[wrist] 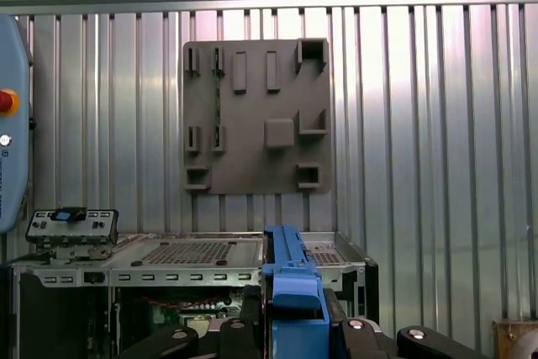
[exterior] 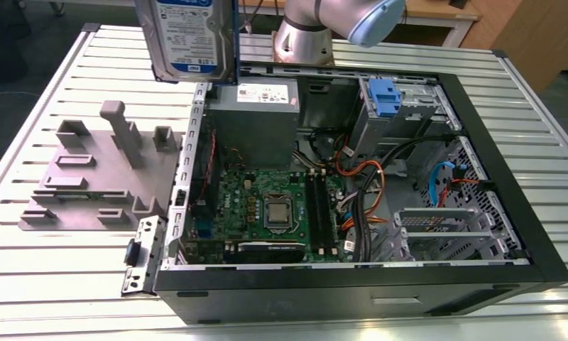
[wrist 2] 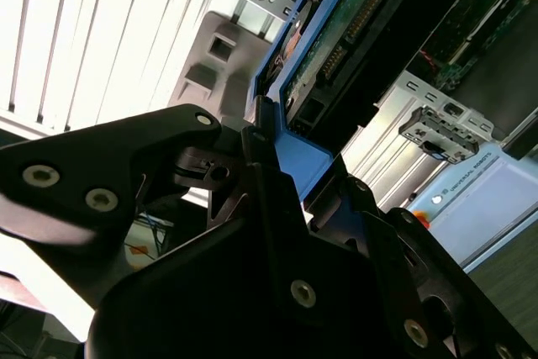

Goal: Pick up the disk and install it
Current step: 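Pick up the disk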

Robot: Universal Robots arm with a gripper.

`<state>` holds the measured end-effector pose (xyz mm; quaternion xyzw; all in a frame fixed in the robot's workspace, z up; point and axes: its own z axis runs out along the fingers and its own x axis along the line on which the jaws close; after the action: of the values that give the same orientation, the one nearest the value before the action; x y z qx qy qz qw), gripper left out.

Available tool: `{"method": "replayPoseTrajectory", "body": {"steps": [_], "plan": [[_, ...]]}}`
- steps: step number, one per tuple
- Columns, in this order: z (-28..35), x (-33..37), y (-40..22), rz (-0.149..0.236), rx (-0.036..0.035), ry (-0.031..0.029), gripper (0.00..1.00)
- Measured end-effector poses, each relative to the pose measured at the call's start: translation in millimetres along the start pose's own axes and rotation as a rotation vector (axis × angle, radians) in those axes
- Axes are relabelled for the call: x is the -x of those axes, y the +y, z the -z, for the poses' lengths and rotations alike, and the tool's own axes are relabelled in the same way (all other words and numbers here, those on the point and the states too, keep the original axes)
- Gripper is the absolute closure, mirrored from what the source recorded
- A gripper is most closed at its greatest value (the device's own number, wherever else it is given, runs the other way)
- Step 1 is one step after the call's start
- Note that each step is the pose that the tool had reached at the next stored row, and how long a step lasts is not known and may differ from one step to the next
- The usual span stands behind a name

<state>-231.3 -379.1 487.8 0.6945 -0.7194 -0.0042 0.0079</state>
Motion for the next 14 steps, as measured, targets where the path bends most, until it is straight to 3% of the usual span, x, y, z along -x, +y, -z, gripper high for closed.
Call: {"method": "replayPoseTrajectory", "body": {"steps": [14], "plan": [[0.1,0.3,-7.9,0.0,0.0,0.0,0.63]]}}
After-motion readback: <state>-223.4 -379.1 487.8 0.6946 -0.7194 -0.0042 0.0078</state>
